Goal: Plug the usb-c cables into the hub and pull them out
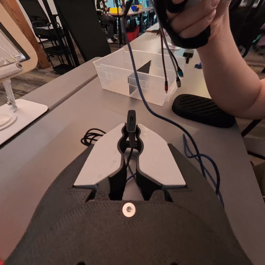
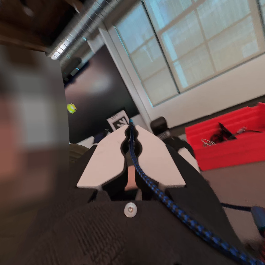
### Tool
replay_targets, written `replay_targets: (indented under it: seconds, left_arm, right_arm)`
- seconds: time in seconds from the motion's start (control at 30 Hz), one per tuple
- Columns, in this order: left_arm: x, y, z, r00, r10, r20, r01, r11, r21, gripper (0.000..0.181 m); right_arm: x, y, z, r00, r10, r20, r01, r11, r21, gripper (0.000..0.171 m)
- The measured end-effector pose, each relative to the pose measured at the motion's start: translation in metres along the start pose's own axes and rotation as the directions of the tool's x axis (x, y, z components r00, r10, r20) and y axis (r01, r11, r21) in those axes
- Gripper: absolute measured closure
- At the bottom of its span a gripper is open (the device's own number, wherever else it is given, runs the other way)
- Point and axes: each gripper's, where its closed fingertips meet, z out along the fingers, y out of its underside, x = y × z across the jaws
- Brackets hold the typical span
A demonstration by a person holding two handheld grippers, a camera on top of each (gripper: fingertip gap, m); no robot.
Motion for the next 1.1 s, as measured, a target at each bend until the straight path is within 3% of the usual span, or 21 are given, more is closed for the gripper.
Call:
replay_targets:
  seconds: [0.23,0.4,0.57,0.87,1.1]
  left_arm:
    - [-0.007,-0.026,-0.018,0.982,0.181,0.049,-0.172,0.974,-0.148,0.173]
    - [-0.016,-0.048,-0.028,0.962,0.274,0.003,-0.269,0.944,-0.19,0.173]
    - [-0.025,-0.07,-0.033,0.956,0.283,-0.078,-0.291,0.948,-0.13,0.173]
    - [-0.024,-0.079,-0.039,0.959,0.211,-0.19,-0.206,0.977,0.047,0.173]
    - [-0.018,-0.077,-0.035,0.95,0.209,-0.231,-0.202,0.978,0.056,0.173]
  right_arm:
    - [0.026,0.017,-0.002,0.98,-0.081,-0.182,0.056,0.989,-0.137,0.168]
    - [0.043,0.021,-0.004,0.943,-0.187,-0.276,0.138,0.973,-0.188,0.168]
    - [0.062,0.019,-0.009,0.893,-0.281,-0.352,0.219,0.954,-0.207,0.168]
    - [0.07,0.027,0.009,0.911,-0.252,-0.327,0.21,0.965,-0.156,0.167]
    - [0.076,0.035,0.021,0.929,-0.193,-0.317,0.163,0.98,-0.117,0.168]
